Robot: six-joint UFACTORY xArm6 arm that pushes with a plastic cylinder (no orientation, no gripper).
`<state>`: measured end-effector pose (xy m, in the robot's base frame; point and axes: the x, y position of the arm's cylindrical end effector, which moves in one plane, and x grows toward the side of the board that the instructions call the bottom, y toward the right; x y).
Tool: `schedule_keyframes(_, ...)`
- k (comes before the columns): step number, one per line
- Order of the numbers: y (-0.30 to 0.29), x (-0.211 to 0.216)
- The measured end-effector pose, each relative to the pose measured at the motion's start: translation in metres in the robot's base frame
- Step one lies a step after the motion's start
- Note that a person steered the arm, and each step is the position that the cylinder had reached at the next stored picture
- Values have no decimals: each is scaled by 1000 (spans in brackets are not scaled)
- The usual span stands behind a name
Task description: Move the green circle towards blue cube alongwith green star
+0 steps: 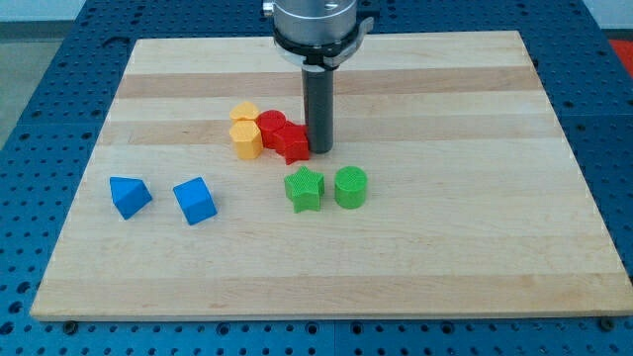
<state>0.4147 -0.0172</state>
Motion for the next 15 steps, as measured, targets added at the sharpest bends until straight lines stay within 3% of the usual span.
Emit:
schedule_keyframes(2,4,2)
schedule_keyframes(3,61,10)
schedule_keyframes(4,91,41)
schedule_keyframes(6,90,86)
schedule_keyframes(8,45,76)
schedule_keyframes(9,60,72)
schedule_keyframes(11,73,13)
schedule_keyframes(15,41,45)
